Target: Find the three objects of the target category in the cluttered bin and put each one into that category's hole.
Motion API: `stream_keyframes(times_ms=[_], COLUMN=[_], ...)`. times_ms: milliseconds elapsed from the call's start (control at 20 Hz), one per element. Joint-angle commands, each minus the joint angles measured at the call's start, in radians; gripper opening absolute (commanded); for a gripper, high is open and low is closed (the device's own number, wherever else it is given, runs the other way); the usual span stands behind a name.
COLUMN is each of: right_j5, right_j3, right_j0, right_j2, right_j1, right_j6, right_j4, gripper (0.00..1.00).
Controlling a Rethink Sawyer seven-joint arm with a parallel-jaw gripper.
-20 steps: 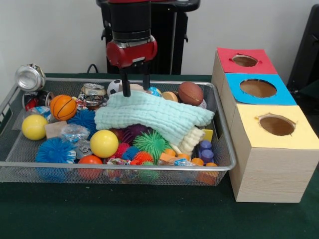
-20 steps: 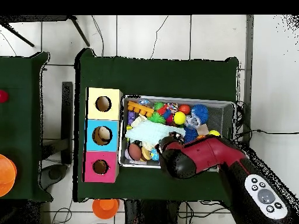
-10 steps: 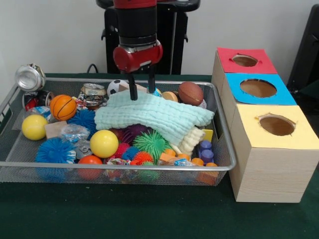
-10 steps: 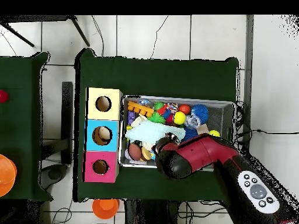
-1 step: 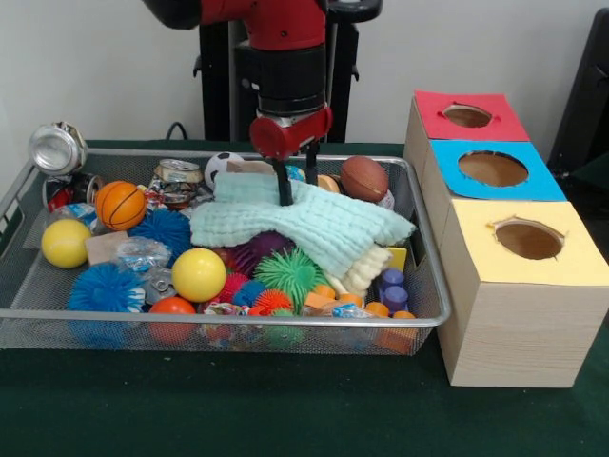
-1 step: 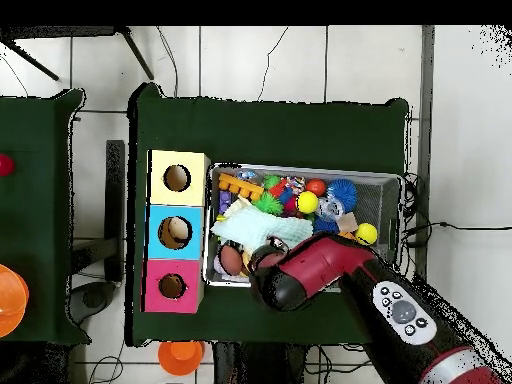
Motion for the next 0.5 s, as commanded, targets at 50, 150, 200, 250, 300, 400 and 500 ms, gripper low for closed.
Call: stream_keyframes(times_ms=[50,150,200,250,300,400,500], right_j5=[-0.052,-0.055,-0.056,-0.057,-0.059,-0.066,-0.070], right_j3=[-0.081,-0.083,-0.084,-0.085,-0.085,-0.085,-0.086], right_j0=[0.035,0.044,0.051,0.057,0.060,0.063,0.068], right_j2=[-0.077,-0.088,-0.095,-0.101,-0.104,-0.112,-0.118], right_j1=[0.061,0.060,0.058,0.056,0.056,0.052,0.050], right_j6=[0.051,0.058,0.064,0.069,0.069,0.067,0.068], right_j4=[-0.090,-0.093,-0.095,-0.097,-0.095,-0.092,-0.089], gripper=[1.00,1.00,1.00,0.00,0.00,0.00,0.00])
